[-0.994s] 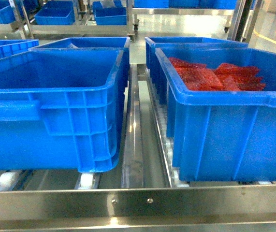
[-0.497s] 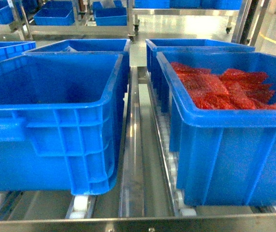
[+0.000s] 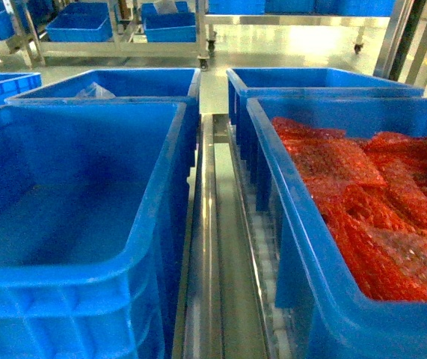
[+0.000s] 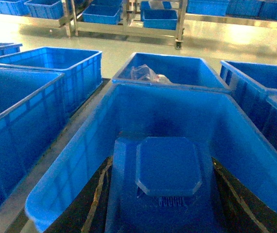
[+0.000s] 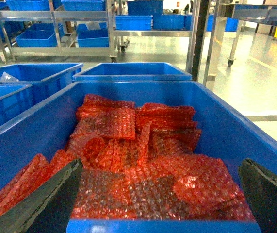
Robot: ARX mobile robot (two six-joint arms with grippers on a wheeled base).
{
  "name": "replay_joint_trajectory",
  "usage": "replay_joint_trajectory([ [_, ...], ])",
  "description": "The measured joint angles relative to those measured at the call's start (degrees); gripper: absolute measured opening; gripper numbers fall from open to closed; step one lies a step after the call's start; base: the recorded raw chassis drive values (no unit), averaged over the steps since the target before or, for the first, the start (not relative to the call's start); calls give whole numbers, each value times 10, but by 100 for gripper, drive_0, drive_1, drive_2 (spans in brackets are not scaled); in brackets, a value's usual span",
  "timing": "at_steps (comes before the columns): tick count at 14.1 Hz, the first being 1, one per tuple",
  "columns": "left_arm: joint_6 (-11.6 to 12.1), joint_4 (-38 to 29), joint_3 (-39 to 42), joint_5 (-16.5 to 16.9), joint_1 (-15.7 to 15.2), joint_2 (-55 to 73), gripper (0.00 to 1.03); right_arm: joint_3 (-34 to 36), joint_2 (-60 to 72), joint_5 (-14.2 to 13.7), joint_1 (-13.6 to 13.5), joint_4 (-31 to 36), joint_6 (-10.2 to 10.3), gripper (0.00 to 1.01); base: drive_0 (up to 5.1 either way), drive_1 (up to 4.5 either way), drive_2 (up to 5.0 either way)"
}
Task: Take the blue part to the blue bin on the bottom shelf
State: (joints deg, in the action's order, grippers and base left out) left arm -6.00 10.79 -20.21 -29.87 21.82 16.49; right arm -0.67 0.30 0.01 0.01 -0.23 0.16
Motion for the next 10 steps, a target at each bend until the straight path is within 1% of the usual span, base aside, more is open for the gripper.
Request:
replay_joint_trajectory([
  [4, 0, -1, 0, 1, 0, 3, 43, 0, 0, 0, 0, -1, 0, 98, -9, 424, -442],
  [10, 0, -1, 0, 0, 0, 1, 43, 0, 0, 0, 0, -1, 0, 98, 0, 0, 0],
])
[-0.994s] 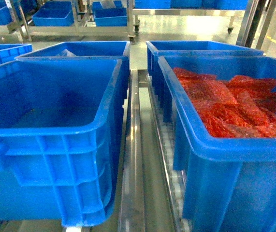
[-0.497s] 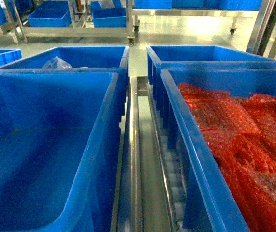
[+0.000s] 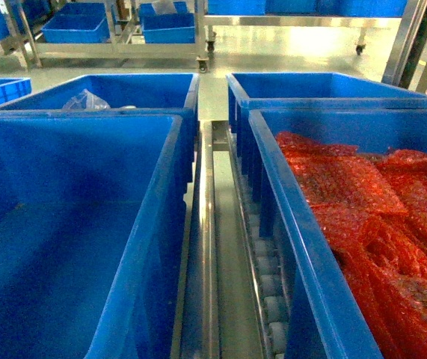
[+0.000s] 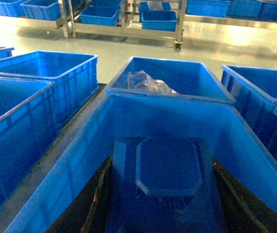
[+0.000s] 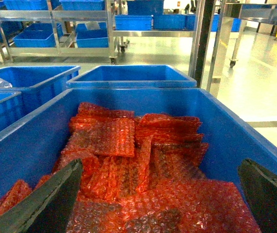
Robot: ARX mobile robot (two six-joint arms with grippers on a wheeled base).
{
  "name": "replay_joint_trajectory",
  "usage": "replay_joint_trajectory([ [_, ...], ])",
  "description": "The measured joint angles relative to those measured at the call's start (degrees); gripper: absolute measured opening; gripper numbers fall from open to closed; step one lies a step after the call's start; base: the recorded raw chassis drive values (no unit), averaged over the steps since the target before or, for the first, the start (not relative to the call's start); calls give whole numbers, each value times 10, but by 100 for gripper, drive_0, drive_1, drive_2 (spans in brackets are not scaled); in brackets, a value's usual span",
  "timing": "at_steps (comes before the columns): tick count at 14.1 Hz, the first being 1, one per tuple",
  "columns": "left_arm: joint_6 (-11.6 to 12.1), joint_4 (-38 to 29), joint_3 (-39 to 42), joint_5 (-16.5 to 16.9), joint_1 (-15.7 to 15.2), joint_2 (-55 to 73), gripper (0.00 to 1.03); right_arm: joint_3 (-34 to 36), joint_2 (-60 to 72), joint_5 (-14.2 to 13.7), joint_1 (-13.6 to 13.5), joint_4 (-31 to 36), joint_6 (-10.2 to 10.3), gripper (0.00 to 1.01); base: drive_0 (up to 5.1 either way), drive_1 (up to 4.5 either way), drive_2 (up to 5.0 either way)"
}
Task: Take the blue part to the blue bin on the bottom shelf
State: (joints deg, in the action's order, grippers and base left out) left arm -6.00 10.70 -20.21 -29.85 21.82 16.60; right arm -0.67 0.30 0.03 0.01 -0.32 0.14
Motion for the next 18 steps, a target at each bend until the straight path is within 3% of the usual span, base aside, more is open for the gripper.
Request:
replay_joint_trajectory([
  [16, 0, 0, 0, 0, 0, 0, 43, 0, 0, 0, 0, 0, 0, 98, 0, 0, 0],
  [18, 15, -16, 2, -113, 63, 16, 43, 0, 0, 0, 0, 0, 0, 98, 0, 0, 0],
])
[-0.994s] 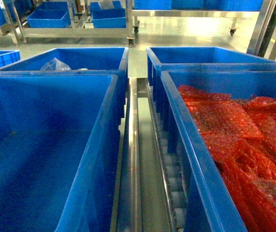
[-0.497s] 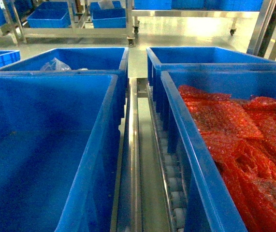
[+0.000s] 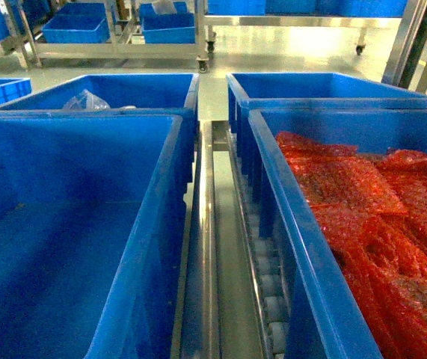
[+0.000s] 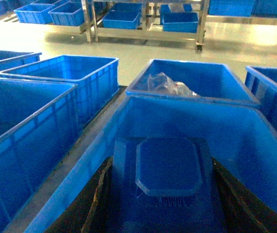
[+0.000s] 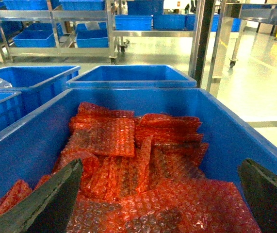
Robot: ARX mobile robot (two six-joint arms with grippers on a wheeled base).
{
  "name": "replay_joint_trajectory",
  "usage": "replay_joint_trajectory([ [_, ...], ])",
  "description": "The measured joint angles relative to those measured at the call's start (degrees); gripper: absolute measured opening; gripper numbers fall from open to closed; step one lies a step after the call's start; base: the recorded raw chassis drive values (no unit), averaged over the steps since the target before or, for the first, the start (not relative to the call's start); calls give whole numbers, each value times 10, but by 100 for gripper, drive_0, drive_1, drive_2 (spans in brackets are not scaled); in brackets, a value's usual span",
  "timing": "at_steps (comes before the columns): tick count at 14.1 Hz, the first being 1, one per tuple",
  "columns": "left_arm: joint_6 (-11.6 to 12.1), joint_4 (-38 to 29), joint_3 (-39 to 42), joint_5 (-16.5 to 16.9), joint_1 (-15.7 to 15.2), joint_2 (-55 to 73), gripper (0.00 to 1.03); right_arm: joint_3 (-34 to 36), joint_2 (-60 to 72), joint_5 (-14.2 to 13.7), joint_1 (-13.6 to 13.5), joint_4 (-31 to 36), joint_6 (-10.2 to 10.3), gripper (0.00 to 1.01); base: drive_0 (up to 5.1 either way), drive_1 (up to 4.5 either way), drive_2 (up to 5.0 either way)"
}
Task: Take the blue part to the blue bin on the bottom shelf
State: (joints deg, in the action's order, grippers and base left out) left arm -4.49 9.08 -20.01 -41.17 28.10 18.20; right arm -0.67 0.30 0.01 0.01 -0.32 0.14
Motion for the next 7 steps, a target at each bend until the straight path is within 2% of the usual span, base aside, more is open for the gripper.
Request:
replay_joint_trajectory([
  [1, -1, -48, 1, -2, 9, 47, 43, 0, 0, 0, 0, 1, 0, 98, 0, 0, 0],
  [3, -36, -144, -13, 56, -48, 177, 43, 0, 0, 0, 0, 0, 0, 98, 0, 0, 0],
  [4, -75, -161, -37, 93, -68, 254, 55, 0, 0, 0, 0, 0, 0, 98, 0, 0, 0],
  [5, -97, -153, -36, 102, -68, 273, 69, 0, 0, 0, 0, 0, 0, 98, 0, 0, 0],
  [6, -105, -158, -36, 102, -66, 267, 78, 0, 0, 0, 0, 0, 0, 98, 0, 0, 0],
  [7, -99, -183, -33, 109, -69, 260, 85, 0, 0, 0, 0, 0, 0, 98, 0, 0, 0],
])
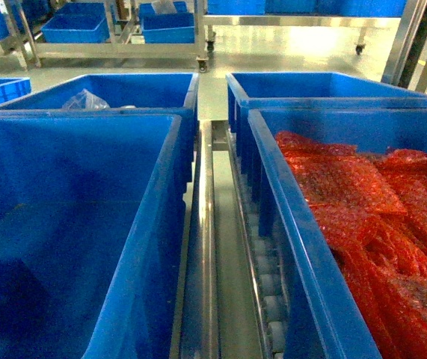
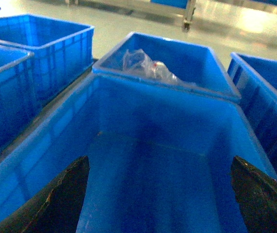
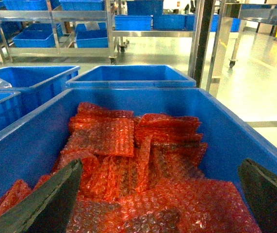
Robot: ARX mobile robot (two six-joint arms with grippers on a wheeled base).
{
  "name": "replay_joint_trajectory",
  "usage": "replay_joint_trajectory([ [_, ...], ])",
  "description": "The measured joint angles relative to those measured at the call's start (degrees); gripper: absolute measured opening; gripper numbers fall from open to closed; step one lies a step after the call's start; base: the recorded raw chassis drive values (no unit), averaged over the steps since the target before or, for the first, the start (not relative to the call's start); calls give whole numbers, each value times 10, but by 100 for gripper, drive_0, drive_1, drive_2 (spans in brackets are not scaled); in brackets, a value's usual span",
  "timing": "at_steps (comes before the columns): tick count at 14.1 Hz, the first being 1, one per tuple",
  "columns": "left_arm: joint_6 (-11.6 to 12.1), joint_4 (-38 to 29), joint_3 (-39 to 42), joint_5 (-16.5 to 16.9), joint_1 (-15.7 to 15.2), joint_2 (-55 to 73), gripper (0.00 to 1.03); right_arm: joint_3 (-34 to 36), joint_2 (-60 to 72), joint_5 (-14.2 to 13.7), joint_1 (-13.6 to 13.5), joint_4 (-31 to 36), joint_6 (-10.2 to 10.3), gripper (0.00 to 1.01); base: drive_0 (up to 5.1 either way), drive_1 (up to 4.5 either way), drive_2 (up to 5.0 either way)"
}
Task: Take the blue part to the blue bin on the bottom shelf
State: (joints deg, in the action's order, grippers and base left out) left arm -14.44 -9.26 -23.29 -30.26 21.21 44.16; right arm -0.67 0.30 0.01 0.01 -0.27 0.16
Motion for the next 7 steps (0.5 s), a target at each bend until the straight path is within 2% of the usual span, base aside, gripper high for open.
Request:
replay_joint_trajectory([
  [1, 27, -89, 29, 60, -23, -13, 77, 0, 0, 0, 0, 0, 0, 98, 0, 0, 0],
  [2, 68, -141, 67, 111, -46, -38, 66, 0, 0, 0, 0, -1, 0, 98, 0, 0, 0],
  [3, 105, -152, 103, 152, -70, -64, 51, 0, 0, 0, 0, 0, 0, 98, 0, 0, 0],
  [4, 117, -150, 116, 168, -82, -75, 42, 0, 0, 0, 0, 0, 0, 98, 0, 0, 0],
  [7, 134, -143, 147, 205, -115, -121, 13, 0, 0, 0, 0, 0, 0, 98, 0, 0, 0],
])
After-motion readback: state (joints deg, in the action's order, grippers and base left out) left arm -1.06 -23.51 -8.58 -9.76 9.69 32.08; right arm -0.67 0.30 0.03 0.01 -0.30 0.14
